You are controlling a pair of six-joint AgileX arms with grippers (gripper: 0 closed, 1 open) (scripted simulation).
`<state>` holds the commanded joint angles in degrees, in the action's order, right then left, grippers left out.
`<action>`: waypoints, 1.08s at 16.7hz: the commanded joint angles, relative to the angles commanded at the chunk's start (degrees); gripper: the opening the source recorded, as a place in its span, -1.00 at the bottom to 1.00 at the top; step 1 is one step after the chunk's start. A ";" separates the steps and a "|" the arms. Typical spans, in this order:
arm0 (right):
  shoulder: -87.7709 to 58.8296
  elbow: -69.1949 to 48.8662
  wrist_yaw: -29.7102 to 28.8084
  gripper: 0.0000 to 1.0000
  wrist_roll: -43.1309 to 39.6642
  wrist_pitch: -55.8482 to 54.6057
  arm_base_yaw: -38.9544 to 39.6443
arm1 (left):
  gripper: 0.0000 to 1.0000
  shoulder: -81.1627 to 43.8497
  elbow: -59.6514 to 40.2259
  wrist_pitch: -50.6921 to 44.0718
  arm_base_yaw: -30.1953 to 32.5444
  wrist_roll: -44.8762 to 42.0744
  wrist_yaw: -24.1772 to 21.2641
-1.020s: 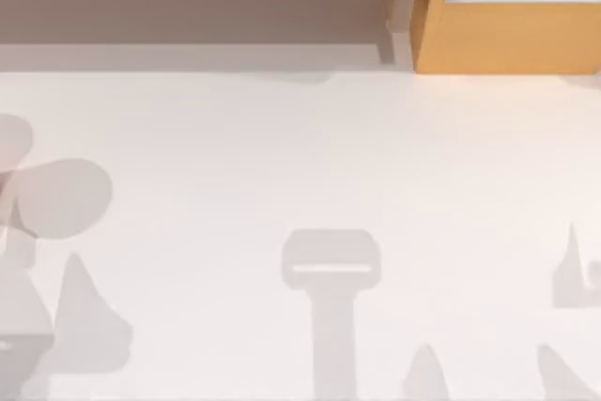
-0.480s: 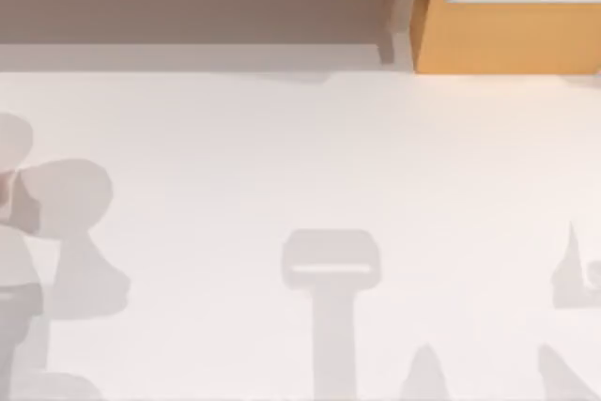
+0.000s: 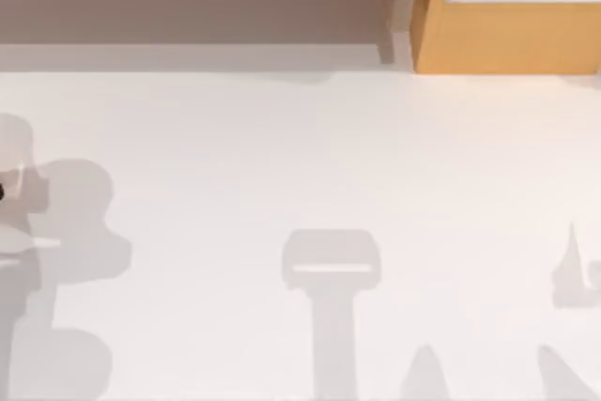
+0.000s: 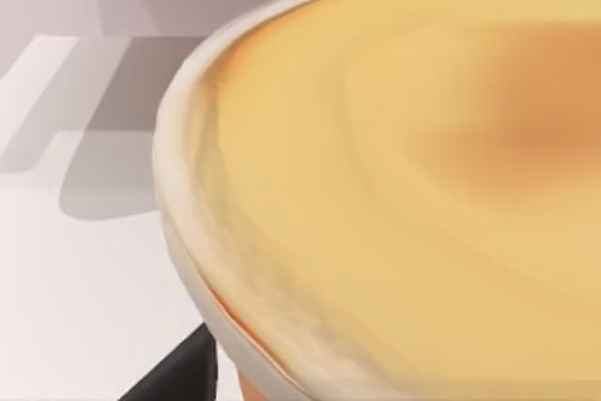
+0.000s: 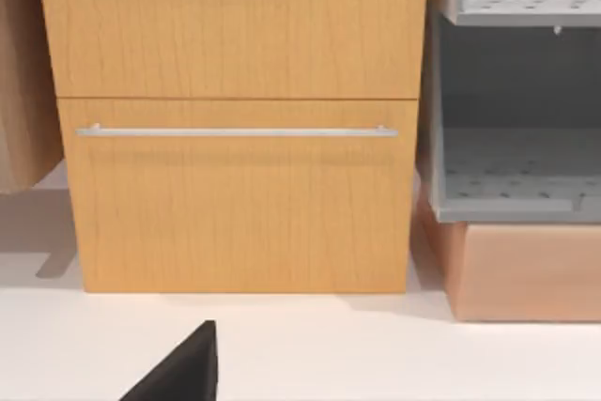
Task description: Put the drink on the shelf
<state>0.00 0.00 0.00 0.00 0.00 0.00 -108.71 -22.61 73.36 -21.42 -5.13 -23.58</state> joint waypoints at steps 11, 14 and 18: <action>0.00 0.00 0.00 1.00 0.00 0.00 0.00 | -0.66 0.00 0.00 0.00 0.00 0.00 0.00; 0.00 0.00 0.00 1.00 0.00 0.00 0.00 | -1.00 0.00 0.00 0.00 0.00 0.00 0.00; 0.00 0.00 0.00 1.00 0.00 0.00 0.00 | -1.00 0.00 0.00 0.00 0.00 0.00 0.00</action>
<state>0.00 0.00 0.00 0.00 0.00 0.00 -108.71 -22.61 73.36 -21.42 -5.13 -23.58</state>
